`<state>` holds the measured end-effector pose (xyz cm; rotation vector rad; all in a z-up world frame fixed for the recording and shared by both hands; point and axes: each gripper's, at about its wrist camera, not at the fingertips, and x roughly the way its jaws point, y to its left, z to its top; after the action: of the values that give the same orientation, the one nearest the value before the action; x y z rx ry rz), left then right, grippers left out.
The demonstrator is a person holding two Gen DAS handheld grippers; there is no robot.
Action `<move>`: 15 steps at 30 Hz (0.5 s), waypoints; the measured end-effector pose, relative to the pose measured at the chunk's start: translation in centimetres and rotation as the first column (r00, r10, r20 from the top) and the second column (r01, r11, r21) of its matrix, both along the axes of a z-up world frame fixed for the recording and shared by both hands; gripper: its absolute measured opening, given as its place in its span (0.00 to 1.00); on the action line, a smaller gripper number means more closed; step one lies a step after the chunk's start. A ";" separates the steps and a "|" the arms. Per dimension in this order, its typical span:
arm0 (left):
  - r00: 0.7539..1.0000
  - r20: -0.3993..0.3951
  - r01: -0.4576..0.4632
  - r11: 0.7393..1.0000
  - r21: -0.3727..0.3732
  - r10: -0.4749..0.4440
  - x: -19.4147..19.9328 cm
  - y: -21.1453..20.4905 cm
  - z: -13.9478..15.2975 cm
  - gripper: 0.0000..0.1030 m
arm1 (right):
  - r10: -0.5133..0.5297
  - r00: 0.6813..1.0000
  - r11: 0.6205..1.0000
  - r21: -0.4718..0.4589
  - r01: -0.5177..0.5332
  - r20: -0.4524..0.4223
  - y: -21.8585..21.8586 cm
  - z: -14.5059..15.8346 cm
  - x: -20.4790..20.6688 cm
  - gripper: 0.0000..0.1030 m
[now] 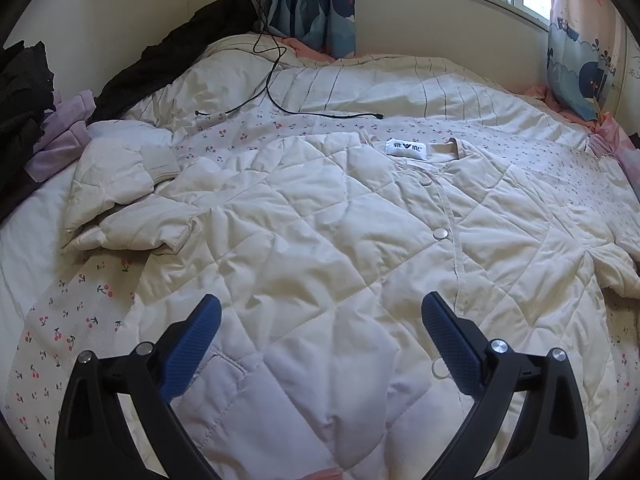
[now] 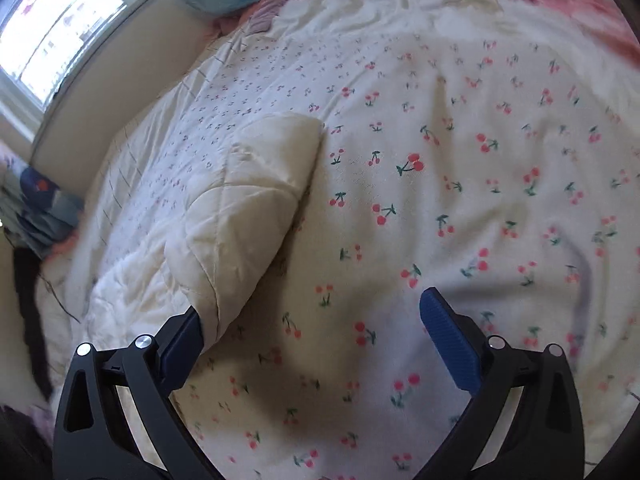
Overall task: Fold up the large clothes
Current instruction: 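Grasp the ribbed cuff of the jacket sleeve with the right gripper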
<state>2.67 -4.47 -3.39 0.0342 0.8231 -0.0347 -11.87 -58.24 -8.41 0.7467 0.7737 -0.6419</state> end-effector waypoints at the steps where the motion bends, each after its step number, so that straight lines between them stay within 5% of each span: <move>1: 1.000 -0.002 -0.001 1.000 -0.001 0.001 0.1 0.1 -0.1 0.93 | 0.017 0.999 0.996 -0.088 -0.020 -0.040 1.2 1.1 1.0 0.93; 3: 1.000 -0.006 -0.002 1.000 -0.002 0.002 0.1 0.1 -0.1 0.93 | 0.072 0.986 0.927 -0.355 -0.121 -0.147 3.9 3.8 4.0 0.93; 5: 1.000 -0.006 -0.002 1.000 -0.002 0.002 0.1 0.1 -0.1 0.93 | 0.113 0.964 0.799 -0.555 -0.232 -0.240 6.2 5.7 7.6 0.93; 6: 1.000 -0.006 -0.001 1.000 -0.001 0.001 0.1 0.1 -0.1 0.93 | 0.149 0.928 0.730 -0.596 -0.336 -0.341 7.1 5.8 10.7 0.93; 8: 1.000 -0.007 0.002 1.000 0.002 -0.002 0.1 0.0 -0.2 0.93 | 0.177 0.854 0.656 -0.588 -0.473 -0.489 7.4 4.8 15.3 0.93; 10: 1.000 -0.010 0.001 1.000 0.003 -0.001 0.2 0.0 -0.3 0.93 | 0.148 0.721 0.607 -0.513 -0.606 -0.677 6.4 1.8 19.8 0.93; 11: 1.000 -0.012 0.001 1.000 0.001 -0.001 0.2 0.1 -0.3 0.93 | 0.141 0.662 0.600 -0.468 -0.649 -0.736 4.9 0.2 21.1 0.88; 12: 1.000 -0.015 0.001 1.000 -0.004 -0.001 0.2 0.1 -0.3 0.93 | 0.184 0.642 0.635 -0.408 -0.656 -0.744 3.4 -0.5 21.4 0.77; 13: 1.000 -0.017 0.001 1.000 -0.007 -0.001 0.2 0.2 -0.3 0.93 | 0.239 0.658 0.690 -0.352 -0.633 -0.714 2.0 -0.6 21.0 0.52; 14: 1.000 -0.019 0.001 1.000 -0.011 -0.001 0.2 0.2 -0.3 0.93 | 0.284 0.720 0.774 -0.292 -0.562 -0.634 -0.2 -0.1 19.9 0.42; 15: 1.000 -0.019 0.001 1.000 -0.016 -0.001 0.2 0.2 -0.3 0.93 | 0.293 0.814 0.850 -0.253 -0.462 -0.501 -2.7 1.2 18.2 0.34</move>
<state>2.88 -4.23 -3.70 0.0188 0.8421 -0.0426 6.30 -60.90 -7.21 0.0751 1.1546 -0.5654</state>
